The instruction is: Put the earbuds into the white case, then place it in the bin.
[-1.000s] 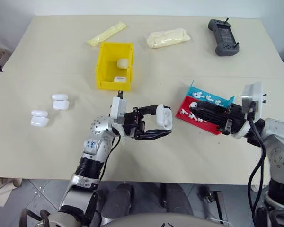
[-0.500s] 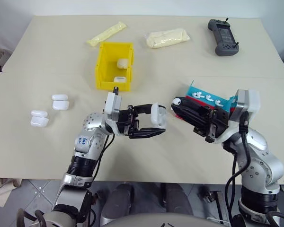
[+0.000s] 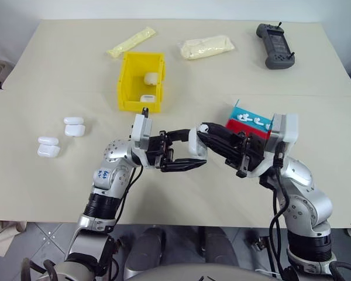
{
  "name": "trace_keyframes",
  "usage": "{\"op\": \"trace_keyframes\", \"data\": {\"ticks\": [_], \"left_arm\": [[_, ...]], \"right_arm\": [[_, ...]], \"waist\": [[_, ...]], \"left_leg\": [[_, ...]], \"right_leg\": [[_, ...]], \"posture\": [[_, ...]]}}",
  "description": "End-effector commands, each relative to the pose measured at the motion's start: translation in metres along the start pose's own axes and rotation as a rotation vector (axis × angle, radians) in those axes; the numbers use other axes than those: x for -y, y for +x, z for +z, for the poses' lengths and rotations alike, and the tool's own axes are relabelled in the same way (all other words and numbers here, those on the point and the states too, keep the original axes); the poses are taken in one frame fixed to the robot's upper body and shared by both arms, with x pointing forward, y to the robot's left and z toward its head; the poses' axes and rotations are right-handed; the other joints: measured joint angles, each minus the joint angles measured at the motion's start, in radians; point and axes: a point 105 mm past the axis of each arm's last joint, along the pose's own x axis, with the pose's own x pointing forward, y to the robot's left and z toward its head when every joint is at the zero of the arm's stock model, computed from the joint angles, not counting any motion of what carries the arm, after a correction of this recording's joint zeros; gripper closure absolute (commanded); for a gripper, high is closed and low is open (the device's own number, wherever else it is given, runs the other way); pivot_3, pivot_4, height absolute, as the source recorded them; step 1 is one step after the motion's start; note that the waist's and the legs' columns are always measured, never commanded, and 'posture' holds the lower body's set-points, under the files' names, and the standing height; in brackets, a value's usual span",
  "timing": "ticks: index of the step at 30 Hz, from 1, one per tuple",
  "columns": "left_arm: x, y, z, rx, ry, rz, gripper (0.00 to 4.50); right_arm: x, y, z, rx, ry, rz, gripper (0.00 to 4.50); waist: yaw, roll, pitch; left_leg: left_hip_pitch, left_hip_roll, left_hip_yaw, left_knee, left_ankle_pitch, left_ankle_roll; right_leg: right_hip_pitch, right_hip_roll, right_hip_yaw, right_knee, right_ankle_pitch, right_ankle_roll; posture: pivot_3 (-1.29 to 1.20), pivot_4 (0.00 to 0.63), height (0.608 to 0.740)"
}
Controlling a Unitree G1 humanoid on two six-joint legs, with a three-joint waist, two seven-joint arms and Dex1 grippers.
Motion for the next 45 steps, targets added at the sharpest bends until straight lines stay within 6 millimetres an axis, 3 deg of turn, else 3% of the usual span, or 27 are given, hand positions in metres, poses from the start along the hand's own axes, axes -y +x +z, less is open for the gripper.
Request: {"op": "trace_keyframes", "data": {"ticks": [1, 11, 20, 32, 34, 37, 39, 45], "left_arm": [[0.001, 0.006, 0.012, 0.019, 0.066, -0.023, 1.69], [-0.001, 0.006, 0.013, 0.020, 0.085, -0.010, 1.69], [-0.004, 0.009, 0.013, 0.036, 0.103, -0.002, 1.69], [-0.003, 0.012, 0.008, 0.050, 0.112, -0.021, 1.69], [-0.003, 0.013, 0.008, 0.052, 0.112, -0.022, 1.69], [-0.002, 0.012, 0.007, 0.054, 0.109, -0.018, 1.69], [-0.002, 0.010, 0.005, 0.046, 0.104, -0.014, 1.69], [-0.003, 0.003, -0.003, -0.004, 0.097, -0.009, 1.69]], "right_arm": [[-0.003, 0.002, 0.000, 0.003, -0.010, 0.023, 4.00], [-0.002, -0.003, -0.011, -0.053, 0.010, 0.039, 4.00], [0.000, -0.006, -0.004, -0.083, 0.037, 0.060, 4.00], [0.001, -0.006, 0.009, -0.073, 0.028, 0.090, 0.07], [0.004, -0.011, 0.011, -0.083, 0.015, 0.074, 0.03], [0.011, -0.023, 0.015, -0.100, -0.012, 0.027, 0.03], [0.020, -0.043, 0.016, -0.145, -0.075, -0.042, 0.03], [0.036, -0.125, 0.015, -0.331, -0.235, -0.257, 0.03]], "waist": [[0.001, 0.000, 0.000], [0.001, 0.000, 0.000], [0.002, 0.000, 0.000], [0.002, 0.000, 0.000], [0.002, 0.000, 0.000], [0.004, 0.000, 0.000], [0.006, 0.000, 0.000], [0.008, 0.000, 0.000]], "left_leg": [[0.000, 0.000, 0.000, 0.000, 0.000, 0.000], [0.000, 0.000, 0.000, 0.000, 0.000, 0.000], [0.000, 0.000, 0.000, 0.000, 0.000, 0.000], [0.000, 0.000, 0.000, 0.000, 0.000, 0.000], [0.000, 0.000, 0.000, 0.000, 0.000, 0.000], [0.000, 0.000, 0.000, 0.000, 0.000, 0.000], [0.000, 0.000, 0.000, 0.000, 0.000, 0.000], [0.000, -0.001, 0.001, 0.000, 0.000, 0.001]], "right_leg": [[0.000, 0.000, 0.000, 0.000, 0.000, 0.000], [0.000, 0.000, 0.000, 0.000, 0.000, 0.000], [0.000, 0.000, 0.000, 0.000, 0.000, 0.000], [0.000, 0.000, 0.000, -0.001, 0.000, 0.000], [0.000, 0.000, 0.000, -0.001, 0.000, 0.000], [0.000, 0.000, 0.000, -0.001, 0.000, 0.000], [0.001, -0.001, 0.000, -0.001, 0.000, 0.000], [0.001, 0.000, 0.000, -0.001, 0.000, 0.000]], "posture": [[0.00, 0.150, 0.740], [0.00, 0.150, 0.740], [0.00, 0.150, 0.740], [0.00, 0.150, 0.740], [0.00, 0.150, 0.740], [0.00, 0.150, 0.740], [0.00, 0.150, 0.740], [0.00, 0.150, 0.740]]}}
